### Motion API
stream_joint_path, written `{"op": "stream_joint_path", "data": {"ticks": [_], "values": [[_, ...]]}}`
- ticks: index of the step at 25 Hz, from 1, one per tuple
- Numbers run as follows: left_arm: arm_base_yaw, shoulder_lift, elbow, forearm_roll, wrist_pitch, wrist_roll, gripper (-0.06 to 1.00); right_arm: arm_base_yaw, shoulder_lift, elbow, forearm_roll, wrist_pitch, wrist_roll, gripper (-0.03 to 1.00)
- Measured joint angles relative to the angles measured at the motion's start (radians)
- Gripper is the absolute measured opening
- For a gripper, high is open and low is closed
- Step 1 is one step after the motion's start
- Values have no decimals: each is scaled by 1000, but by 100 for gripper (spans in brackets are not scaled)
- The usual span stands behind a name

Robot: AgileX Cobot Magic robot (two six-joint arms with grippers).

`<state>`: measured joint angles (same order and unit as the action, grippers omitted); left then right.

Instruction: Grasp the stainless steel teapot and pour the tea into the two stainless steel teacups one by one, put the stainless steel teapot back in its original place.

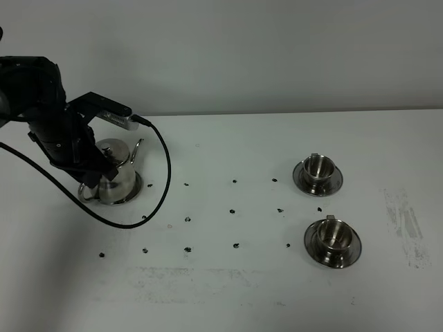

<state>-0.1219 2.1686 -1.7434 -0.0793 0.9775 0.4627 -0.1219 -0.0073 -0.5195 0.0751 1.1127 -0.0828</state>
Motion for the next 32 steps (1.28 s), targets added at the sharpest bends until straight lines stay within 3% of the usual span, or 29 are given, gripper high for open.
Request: {"op": "stream_joint_path", "data": {"ticks": [19, 32], "values": [[0, -9, 1, 10, -59, 80, 23, 0, 0, 0, 0, 0, 0, 29], [-1, -62, 1, -56, -103, 147, 22, 0, 0, 0, 0, 0, 0, 29]]}}
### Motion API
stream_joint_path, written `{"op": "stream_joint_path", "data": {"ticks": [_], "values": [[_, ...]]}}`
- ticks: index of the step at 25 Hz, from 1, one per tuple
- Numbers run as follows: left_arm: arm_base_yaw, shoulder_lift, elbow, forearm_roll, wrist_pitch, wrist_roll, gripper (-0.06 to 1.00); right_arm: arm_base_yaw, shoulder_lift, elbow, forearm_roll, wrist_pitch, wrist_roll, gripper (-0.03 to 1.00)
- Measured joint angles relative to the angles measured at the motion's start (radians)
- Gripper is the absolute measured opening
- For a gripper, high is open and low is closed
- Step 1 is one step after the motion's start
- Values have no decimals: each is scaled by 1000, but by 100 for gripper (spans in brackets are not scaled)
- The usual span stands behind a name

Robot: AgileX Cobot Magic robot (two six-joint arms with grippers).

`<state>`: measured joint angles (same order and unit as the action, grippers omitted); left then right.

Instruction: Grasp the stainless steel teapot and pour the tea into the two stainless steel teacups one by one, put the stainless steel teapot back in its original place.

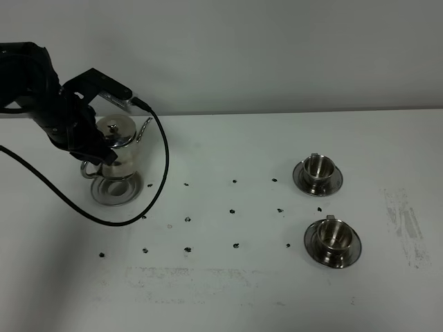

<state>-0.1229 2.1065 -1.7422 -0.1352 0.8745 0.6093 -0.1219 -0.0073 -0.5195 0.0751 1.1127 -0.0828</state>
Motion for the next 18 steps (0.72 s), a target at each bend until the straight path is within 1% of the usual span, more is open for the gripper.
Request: {"op": "stream_joint_path", "data": {"ticks": [9, 14, 18], "values": [[-7, -42, 2, -60, -3, 75, 22, 0, 0, 0, 0, 0, 0, 29], [-40, -48, -18, -82, -10, 111, 22, 0, 0, 0, 0, 0, 0, 29], [-78, -43, -63, -93, -21, 119, 22, 0, 0, 0, 0, 0, 0, 29]]}}
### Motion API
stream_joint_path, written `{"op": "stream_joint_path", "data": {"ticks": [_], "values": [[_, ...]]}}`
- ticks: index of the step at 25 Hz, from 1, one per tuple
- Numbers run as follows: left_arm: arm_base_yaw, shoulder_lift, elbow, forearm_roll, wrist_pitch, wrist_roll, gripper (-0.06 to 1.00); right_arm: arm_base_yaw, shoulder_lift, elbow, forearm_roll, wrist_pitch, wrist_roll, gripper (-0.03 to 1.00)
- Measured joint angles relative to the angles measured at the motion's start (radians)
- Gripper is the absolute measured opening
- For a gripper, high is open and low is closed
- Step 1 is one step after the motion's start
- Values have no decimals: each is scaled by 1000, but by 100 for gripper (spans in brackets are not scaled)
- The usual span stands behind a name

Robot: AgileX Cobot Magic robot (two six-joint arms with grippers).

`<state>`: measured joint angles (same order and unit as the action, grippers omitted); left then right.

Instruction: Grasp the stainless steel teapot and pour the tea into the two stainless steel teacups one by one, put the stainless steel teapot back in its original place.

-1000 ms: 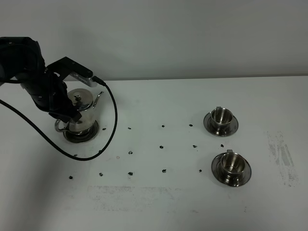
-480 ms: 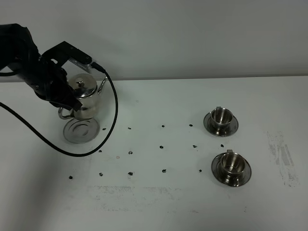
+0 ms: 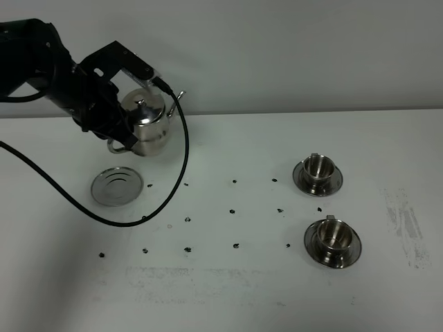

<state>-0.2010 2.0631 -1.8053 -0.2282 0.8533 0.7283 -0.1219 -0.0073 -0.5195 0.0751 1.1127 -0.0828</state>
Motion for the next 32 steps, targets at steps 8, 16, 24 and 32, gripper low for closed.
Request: {"op": "stream_joint_path", "data": {"ticks": [8, 16, 24, 32], "values": [[-82, 127, -221, -32, 91, 3, 22, 0, 0, 0, 0, 0, 0, 29], [-181, 284, -468, -48, 177, 4, 22, 0, 0, 0, 0, 0, 0, 29], [-219, 324, -514, -73, 208, 153, 22, 0, 0, 0, 0, 0, 0, 29], [-219, 324, -516, -74, 270, 396, 22, 0, 0, 0, 0, 0, 0, 29]]}}
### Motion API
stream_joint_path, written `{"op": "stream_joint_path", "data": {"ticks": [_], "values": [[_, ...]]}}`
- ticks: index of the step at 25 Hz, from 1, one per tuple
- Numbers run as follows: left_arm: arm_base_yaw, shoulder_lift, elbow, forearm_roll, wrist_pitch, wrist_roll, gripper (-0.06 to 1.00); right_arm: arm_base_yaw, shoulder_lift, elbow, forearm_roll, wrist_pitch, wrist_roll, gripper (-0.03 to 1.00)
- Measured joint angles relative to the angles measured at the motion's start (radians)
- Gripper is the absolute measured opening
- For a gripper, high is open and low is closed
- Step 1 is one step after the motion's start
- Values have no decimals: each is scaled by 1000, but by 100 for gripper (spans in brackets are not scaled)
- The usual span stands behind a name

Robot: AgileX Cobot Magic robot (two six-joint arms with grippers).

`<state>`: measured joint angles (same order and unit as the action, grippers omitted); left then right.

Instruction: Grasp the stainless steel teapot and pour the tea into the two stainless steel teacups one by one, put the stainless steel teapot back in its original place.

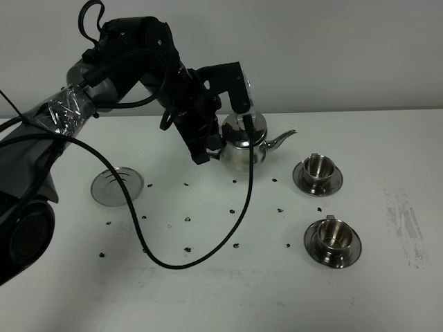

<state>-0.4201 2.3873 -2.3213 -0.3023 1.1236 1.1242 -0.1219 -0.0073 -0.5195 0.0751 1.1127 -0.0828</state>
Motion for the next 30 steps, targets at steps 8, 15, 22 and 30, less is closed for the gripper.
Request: {"op": "stream_joint_path", "data": {"ticks": [8, 15, 22, 30], "values": [[-9, 0, 0, 4, 2, 128, 22, 0, 0, 0, 0, 0, 0, 29], [-48, 2, 0, 9, 1, 184, 22, 0, 0, 0, 0, 0, 0, 29], [-97, 11, 0, 59, -6, 211, 22, 0, 0, 0, 0, 0, 0, 29], [-143, 30, 0, 118, -17, 229, 22, 0, 0, 0, 0, 0, 0, 29]]}}
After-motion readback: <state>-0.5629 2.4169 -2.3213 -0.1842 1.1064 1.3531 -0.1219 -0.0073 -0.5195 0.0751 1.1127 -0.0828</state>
